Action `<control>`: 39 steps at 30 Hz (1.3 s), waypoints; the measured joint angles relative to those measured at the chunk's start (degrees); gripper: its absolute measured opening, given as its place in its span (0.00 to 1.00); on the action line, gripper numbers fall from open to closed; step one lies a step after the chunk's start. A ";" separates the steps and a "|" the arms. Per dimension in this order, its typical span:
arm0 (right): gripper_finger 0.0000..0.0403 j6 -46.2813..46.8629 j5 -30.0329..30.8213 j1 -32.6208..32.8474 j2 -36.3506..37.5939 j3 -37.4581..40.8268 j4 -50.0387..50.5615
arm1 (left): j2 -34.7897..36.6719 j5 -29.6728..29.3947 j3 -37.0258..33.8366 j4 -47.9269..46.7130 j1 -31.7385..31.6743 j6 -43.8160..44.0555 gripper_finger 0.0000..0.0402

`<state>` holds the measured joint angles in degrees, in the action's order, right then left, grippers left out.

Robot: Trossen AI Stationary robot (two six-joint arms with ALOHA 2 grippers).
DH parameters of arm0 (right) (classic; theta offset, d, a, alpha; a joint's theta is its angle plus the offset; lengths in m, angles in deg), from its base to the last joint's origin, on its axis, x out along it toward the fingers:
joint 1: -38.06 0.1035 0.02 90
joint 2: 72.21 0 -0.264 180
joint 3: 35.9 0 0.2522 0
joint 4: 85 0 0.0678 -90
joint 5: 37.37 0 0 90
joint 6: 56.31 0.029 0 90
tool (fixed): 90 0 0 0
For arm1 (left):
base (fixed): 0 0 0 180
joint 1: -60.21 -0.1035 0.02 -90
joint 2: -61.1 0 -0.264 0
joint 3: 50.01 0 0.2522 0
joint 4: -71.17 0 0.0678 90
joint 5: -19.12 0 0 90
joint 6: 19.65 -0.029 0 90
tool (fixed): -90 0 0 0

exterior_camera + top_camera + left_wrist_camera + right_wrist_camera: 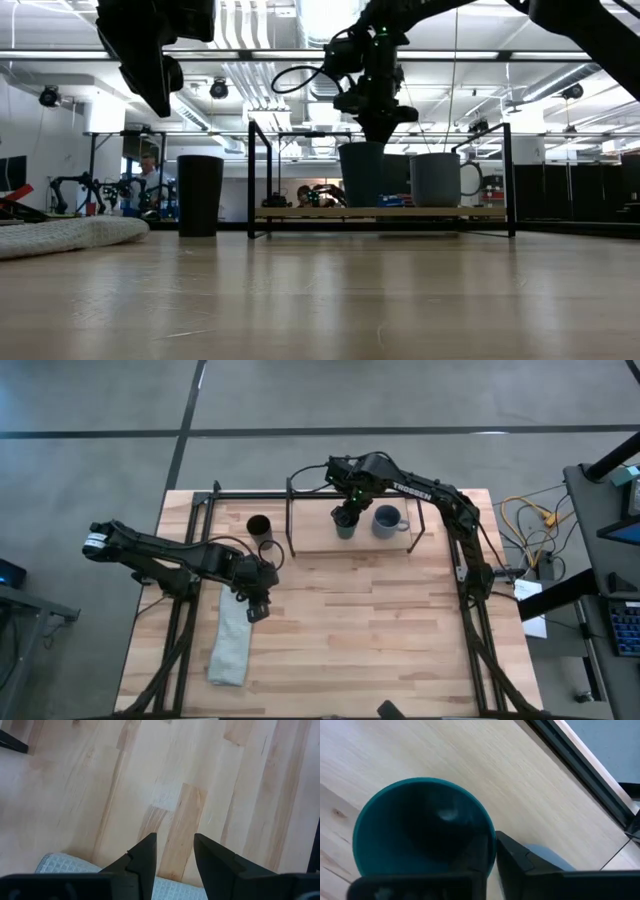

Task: Stack small to large cups/mugs on shelf
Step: Put the green cup on the shelf, then put the black cup on the shelf

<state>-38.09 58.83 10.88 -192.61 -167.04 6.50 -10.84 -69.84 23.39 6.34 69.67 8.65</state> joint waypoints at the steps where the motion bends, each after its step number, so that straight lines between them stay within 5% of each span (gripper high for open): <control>1: 0.08 -0.08 0.00 -0.16 -0.08 0.04 0.05 | 0.00 0.00 0.01 0.00 0.00 -0.01 0.29; 14: 0.23 0.02 1.55 -0.50 -0.15 0.04 -0.50 | -0.02 0.00 0.17 0.09 0.00 -0.01 0.29; 31: 0.20 -1.81 1.40 -0.46 -0.09 -10.27 7.21 | 0.32 -0.09 3.12 -5.99 -0.09 -0.14 0.29; 36: 0.18 -1.18 0.42 0.71 0.36 -17.71 12.10 | 0.65 -4.96 6.29 -11.54 -0.11 -0.17 0.29; 39: 0.17 -0.19 -6.10 1.96 3.15 -17.09 11.15 | 0.82 -12.11 8.51 -14.19 -0.49 -0.29 0.29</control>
<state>-38.28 52.73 12.84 -189.46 -184.13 17.65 -10.02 -81.95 31.90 -7.84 69.17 8.36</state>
